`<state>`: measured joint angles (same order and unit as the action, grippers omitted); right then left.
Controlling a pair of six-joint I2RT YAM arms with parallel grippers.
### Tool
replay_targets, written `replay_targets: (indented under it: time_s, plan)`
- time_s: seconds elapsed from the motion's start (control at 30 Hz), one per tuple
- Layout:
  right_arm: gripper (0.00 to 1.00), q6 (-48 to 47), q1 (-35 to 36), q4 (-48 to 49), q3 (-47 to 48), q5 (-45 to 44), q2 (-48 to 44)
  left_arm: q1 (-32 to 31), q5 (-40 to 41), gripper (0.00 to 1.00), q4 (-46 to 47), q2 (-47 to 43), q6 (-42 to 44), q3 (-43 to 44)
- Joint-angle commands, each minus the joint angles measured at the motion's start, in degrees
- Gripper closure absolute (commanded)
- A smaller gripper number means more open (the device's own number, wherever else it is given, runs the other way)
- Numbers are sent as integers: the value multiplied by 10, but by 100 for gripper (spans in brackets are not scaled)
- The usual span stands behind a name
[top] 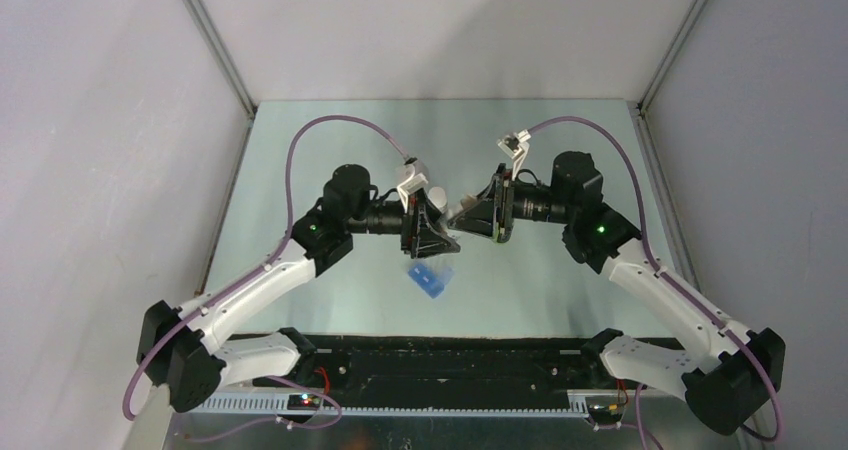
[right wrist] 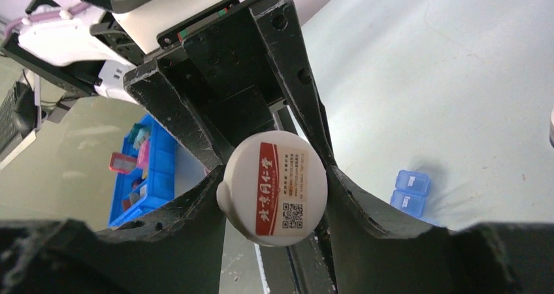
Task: Sort the pills into containers
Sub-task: Open the lid of the pill bottle.
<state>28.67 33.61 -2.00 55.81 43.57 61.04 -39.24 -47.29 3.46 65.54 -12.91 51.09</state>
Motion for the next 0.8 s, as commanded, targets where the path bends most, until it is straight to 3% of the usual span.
replay_targets:
  time_s: [0.0, 0.03, 0.07, 0.13, 0.23, 0.3, 0.57, 0.77]
  plan:
    - [64, -33, 13, -1, 42, 31, 5, 2, -12, 56, -18, 10, 10, 27]
    - [61, -35, 15, -10, 43, 27, 5, 3, -12, 61, -20, 11, 12, 28]
    - [55, -34, 15, -12, 43, 17, 6, 3, -13, 76, -24, 12, 13, 31]
    - [41, -27, 13, -18, 44, -1, 6, 4, -2, 96, -25, 12, 16, 29]
    - [20, -6, 3, -27, 43, -28, 4, 6, 16, 100, -8, 5, 19, 12]
    - [16, 14, -10, -22, 38, -35, 0, 6, 29, 100, 7, -4, 19, -3]
    - [17, 93, -63, 53, -10, -19, -22, 8, 32, 100, 41, -38, 22, -39]
    - [34, 123, -81, 46, -12, -32, -8, 7, 37, 100, 52, -55, 22, -50]
